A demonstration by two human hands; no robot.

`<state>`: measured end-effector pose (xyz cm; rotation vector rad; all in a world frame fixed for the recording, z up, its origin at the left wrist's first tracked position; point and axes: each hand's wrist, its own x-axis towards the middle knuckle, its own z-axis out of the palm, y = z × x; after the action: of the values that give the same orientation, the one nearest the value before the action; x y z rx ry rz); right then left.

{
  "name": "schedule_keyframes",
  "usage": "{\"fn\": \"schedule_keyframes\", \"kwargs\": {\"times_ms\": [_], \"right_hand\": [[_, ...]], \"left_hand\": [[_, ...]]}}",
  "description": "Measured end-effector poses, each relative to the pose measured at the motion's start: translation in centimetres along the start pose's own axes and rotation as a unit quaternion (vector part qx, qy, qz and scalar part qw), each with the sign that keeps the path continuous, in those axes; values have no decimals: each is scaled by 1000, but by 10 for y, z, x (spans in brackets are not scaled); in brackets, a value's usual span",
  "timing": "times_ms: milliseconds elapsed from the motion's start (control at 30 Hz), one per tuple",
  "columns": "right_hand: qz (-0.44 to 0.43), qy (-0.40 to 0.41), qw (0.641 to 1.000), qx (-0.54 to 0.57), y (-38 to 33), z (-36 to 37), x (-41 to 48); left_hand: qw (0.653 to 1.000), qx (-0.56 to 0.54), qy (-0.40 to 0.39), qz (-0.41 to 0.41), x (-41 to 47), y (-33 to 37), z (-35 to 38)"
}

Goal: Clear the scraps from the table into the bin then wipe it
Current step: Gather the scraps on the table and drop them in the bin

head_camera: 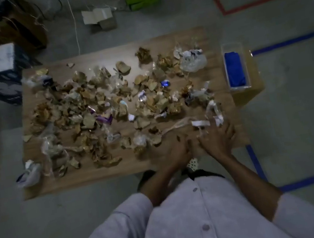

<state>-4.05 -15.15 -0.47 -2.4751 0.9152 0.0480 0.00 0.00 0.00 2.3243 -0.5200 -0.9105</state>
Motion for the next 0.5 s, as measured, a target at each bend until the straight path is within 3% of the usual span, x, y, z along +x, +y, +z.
{"fn": "schedule_keyframes", "kwargs": {"times_ms": [133,233,367,500], "right_hand": [[100,-97,990,25,22,4,35],[126,-156,978,62,47,38,68],[101,-120,983,98,10,26,69],[65,-88,987,120,-31,36,83]], "left_hand": [[999,-7,-11,-52,26,8,6],[997,-43,6,-60,42,13,-2],[993,-93,44,-49,52,12,-8],[988,-45,145,8,42,7,-20]]}}
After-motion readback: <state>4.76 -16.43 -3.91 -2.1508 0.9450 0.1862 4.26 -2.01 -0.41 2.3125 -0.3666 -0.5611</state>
